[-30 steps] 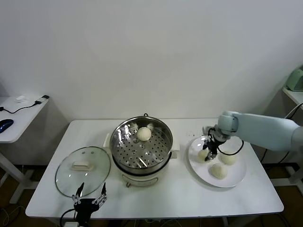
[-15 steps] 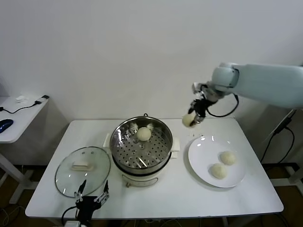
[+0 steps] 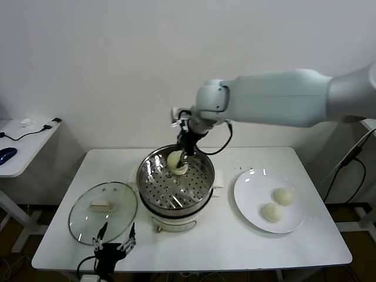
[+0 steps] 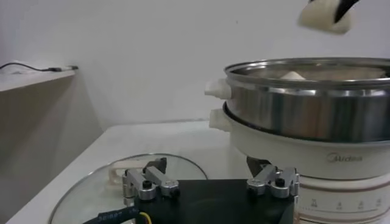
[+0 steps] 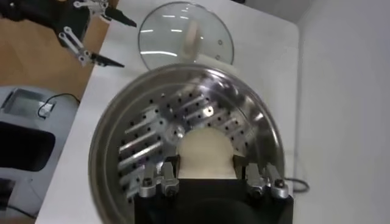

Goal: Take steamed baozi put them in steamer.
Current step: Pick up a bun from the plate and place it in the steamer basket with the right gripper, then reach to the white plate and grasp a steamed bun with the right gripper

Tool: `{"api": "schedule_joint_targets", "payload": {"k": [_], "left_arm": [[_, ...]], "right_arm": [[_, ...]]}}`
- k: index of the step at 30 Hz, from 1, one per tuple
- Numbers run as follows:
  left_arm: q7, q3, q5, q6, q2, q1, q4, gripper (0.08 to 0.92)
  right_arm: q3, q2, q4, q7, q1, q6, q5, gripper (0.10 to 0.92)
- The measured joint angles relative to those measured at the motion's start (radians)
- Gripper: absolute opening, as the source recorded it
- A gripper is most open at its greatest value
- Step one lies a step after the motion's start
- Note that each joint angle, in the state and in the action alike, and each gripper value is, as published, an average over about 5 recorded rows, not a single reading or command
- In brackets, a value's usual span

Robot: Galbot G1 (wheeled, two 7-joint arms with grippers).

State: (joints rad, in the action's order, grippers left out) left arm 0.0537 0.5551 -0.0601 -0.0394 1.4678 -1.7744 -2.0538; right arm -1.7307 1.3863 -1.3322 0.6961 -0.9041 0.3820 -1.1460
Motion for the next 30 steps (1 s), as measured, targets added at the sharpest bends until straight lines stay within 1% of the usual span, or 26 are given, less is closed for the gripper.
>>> {"api": "schedule_joint_targets", "payload": {"k": [7, 13, 16, 22, 24, 30], "left_arm": [[0.000, -0.007, 0.004, 0.004, -0.003, -0.006, 0.001, 0.823], [0.001, -0.006, 0.005, 0.005, -0.008, -0.006, 0.004, 0.823], [0.001, -0.006, 0.005, 0.005, -0.008, -0.007, 0.004, 0.823], [0.003, -0.006, 0.005, 0.005, -0.008, -0.007, 0.005, 0.823], [0.003, -0.005, 0.005, 0.005, -0.008, -0.008, 0.004, 0.823], [0.003, -0.004, 0.005, 0.002, -0.008, -0.011, 0.000, 0.823]], "right_arm": [[0.014, 0.097, 0.098, -0.031, 0.108, 0.009, 0.024, 0.594], [0.019, 0.146, 0.179, -0.050, 0.185, 0.012, 0.046, 0.606], [0.025, 0.157, 0.202, -0.058, 0.211, 0.012, 0.052, 0.645], [0.042, 0.159, 0.216, -0.052, 0.228, -0.007, 0.053, 0.787], [0.044, 0.151, 0.213, -0.038, 0.223, -0.018, 0.058, 0.809], [0.030, 0.087, 0.183, 0.043, 0.157, -0.068, 0.090, 0.822]]}}
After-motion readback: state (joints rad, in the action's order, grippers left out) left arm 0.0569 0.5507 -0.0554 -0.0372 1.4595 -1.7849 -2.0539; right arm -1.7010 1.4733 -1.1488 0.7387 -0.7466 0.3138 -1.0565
